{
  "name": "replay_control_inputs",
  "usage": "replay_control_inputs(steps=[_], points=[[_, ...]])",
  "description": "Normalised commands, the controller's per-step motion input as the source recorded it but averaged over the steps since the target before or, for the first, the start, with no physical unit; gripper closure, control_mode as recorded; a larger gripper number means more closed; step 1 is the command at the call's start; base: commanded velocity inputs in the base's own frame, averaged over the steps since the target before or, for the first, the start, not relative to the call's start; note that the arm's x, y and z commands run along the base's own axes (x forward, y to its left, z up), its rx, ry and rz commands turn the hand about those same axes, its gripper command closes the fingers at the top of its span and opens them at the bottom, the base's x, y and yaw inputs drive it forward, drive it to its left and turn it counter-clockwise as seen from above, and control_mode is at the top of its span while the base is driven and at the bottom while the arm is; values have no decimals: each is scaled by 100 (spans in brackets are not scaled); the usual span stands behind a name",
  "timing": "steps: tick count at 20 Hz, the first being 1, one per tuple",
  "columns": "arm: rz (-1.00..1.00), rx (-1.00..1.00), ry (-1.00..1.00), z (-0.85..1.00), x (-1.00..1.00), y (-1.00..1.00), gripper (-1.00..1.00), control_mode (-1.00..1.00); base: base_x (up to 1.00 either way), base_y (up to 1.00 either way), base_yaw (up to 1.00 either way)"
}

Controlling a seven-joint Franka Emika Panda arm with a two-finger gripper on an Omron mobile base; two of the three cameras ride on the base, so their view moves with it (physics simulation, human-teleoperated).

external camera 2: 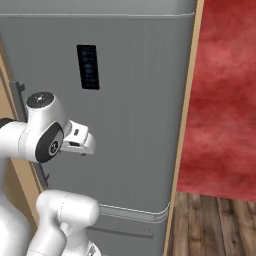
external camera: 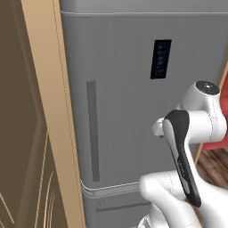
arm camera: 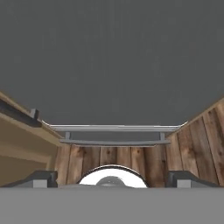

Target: Take the cupcake and cake from the fridge and place them on the empty tray on the dining counter.

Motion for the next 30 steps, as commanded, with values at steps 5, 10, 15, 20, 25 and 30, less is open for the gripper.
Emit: replay_control_inputs(steps=[5,10,15,20,25,30], points=[[0,0,0,0,0,0,-100,100,-65,0,0],[0,0,0,0,0,0,-100,100,-48,11,3],[0,0,0,0,0,0,-100,100,-26,29,9],[0,0,0,0,0,0,-100,100,-26,33,11],[0,0,0,0,0,0,-100,100,-42,34,8],[0,0,0,0,0,0,-100,100,-43,37,5]])
